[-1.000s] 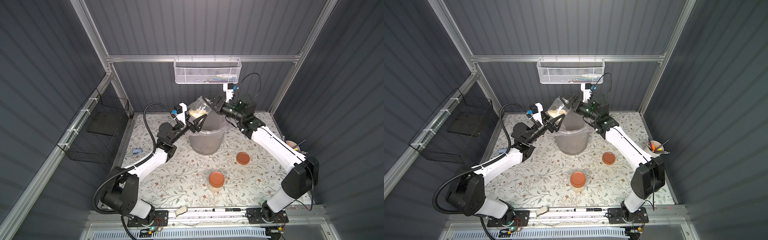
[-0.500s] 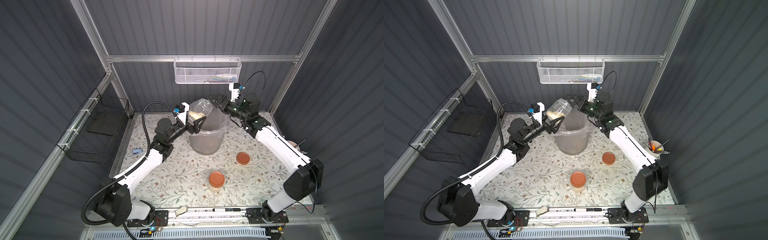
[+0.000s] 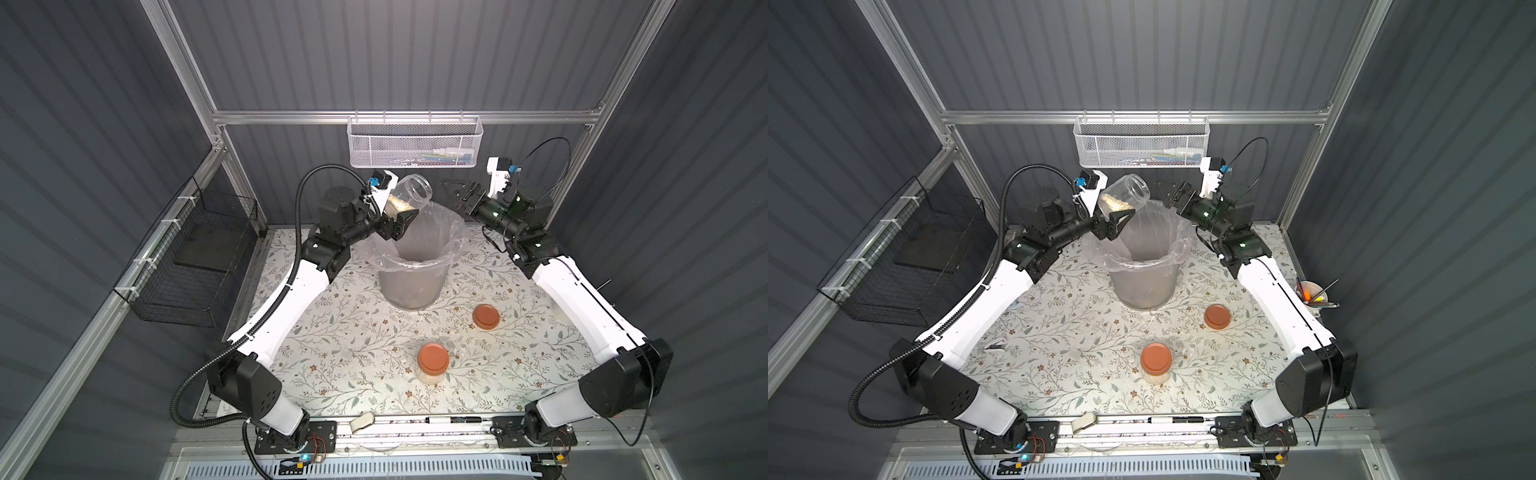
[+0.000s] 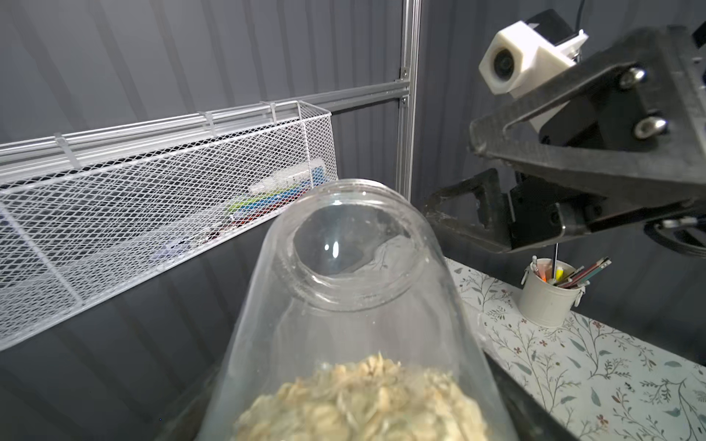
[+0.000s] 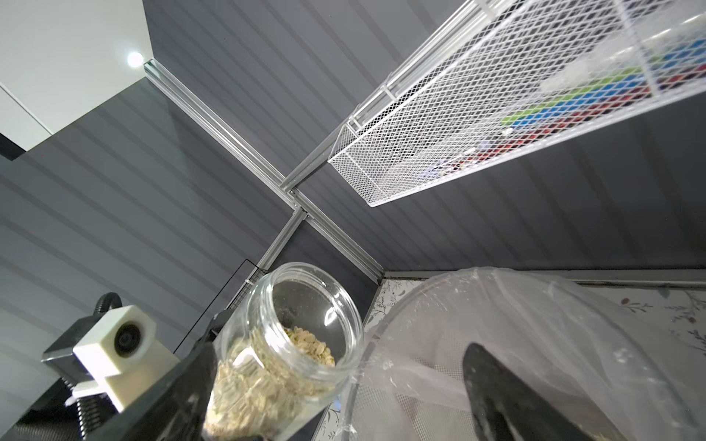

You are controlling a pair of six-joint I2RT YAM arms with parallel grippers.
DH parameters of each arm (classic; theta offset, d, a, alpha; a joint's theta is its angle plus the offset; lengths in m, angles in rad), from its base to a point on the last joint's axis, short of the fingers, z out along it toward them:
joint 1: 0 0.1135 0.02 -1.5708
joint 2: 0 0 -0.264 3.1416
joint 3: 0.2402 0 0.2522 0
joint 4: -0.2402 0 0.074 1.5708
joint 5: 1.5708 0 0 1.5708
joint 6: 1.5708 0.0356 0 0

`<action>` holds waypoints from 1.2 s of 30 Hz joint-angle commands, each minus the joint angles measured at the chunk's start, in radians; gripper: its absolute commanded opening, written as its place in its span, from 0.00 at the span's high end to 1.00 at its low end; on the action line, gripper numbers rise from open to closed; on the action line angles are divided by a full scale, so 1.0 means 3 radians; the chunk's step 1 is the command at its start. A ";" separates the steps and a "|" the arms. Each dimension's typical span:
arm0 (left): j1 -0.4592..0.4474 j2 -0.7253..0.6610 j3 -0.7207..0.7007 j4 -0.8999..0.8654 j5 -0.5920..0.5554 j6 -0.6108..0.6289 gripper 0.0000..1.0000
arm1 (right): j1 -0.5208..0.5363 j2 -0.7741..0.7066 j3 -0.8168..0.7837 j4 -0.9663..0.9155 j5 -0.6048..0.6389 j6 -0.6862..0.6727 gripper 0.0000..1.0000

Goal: Empty expired oatmeal from jars
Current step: Pour the expired oatmeal into the trash bin.

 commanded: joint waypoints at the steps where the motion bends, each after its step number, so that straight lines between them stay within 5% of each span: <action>1: 0.0025 0.0058 0.0378 -0.0673 0.0067 0.0369 1.00 | -0.0084 -0.0073 -0.0134 -0.0003 -0.0057 -0.0041 0.01; 8: 0.0027 0.0502 0.1240 -0.1873 -0.0171 0.0961 1.00 | -0.0194 -0.0185 -0.0363 0.0133 -0.0129 0.0027 0.02; 15: 0.0027 0.1349 0.2676 -0.3072 -0.0598 0.1732 1.00 | -0.0290 -0.0326 -0.0722 0.0288 -0.0165 0.0119 0.02; 24: -0.0068 0.1629 0.2947 -0.3467 -0.0947 0.2413 1.00 | -0.0313 -0.0177 -0.0400 -0.0386 -0.0186 -0.0405 0.04; 36: -0.0207 0.1623 0.2832 -0.3700 -0.0866 0.2908 1.00 | -0.0186 0.0369 0.0559 -0.2025 0.0584 -0.1568 0.06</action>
